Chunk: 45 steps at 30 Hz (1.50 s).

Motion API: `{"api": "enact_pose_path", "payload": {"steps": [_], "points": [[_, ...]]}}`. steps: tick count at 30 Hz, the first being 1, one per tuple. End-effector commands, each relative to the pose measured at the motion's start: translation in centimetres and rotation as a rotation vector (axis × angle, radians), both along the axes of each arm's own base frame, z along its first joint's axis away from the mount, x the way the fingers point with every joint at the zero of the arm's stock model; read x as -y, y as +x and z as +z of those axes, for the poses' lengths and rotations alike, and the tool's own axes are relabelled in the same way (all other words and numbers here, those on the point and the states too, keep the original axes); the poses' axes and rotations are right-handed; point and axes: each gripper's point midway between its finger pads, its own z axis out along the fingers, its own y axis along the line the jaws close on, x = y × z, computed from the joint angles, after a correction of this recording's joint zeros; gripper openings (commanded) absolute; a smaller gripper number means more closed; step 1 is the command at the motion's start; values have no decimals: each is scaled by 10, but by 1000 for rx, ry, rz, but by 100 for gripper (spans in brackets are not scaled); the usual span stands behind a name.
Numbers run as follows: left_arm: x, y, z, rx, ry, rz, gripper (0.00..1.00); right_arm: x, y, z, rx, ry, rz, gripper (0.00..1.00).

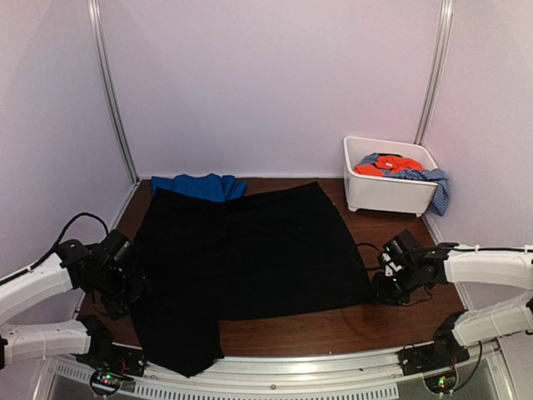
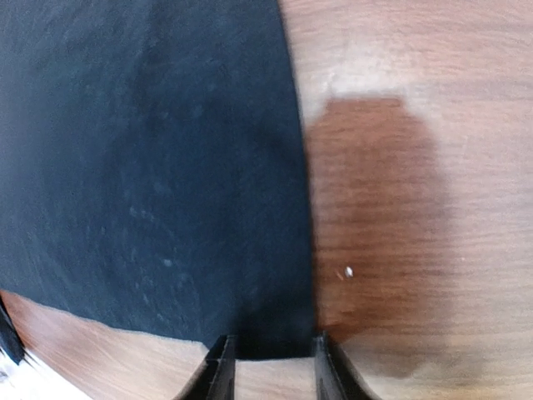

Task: Fold and stack the mixed laundry pile
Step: Adjust the flattened T-shirt at the center of the board, then pick up the flattened T-shirt from the center of the board.

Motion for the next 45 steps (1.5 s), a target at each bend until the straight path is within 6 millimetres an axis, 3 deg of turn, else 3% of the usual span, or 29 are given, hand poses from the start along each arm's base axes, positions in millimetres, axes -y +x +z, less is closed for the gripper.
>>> {"api": "enact_pose_path", "payload": {"steps": [1, 6, 18, 24, 28, 31, 34, 41, 45], "points": [[-3, -5, -3, -21, 10, 20, 89, 21, -11, 4, -13, -108, -48, 41], [-3, -1, -3, -17, 23, 20, 90, 26, -7, -1, -13, -150, -72, 39], [-2, 3, -5, -6, 30, -4, 90, 7, 10, 4, 19, -170, -60, 37], [-1, 1, -8, -16, 27, -9, 90, 9, 2, -9, -34, -272, -12, 35], [-1, -3, -13, -34, 23, -2, 90, 5, -4, -16, -68, -308, 21, 23], [0, -10, -20, -65, 10, -2, 90, 1, -6, -18, -82, -300, 24, 1], [1, -20, -30, -111, -3, -14, 89, -4, 3, -7, -41, -277, 15, 0], [9, -38, -47, -188, 9, -66, 81, -8, 16, 11, 21, -272, 9, 0], [10, -39, -49, -199, 25, -74, 68, -8, 15, 9, 20, -269, 10, 0]]}}
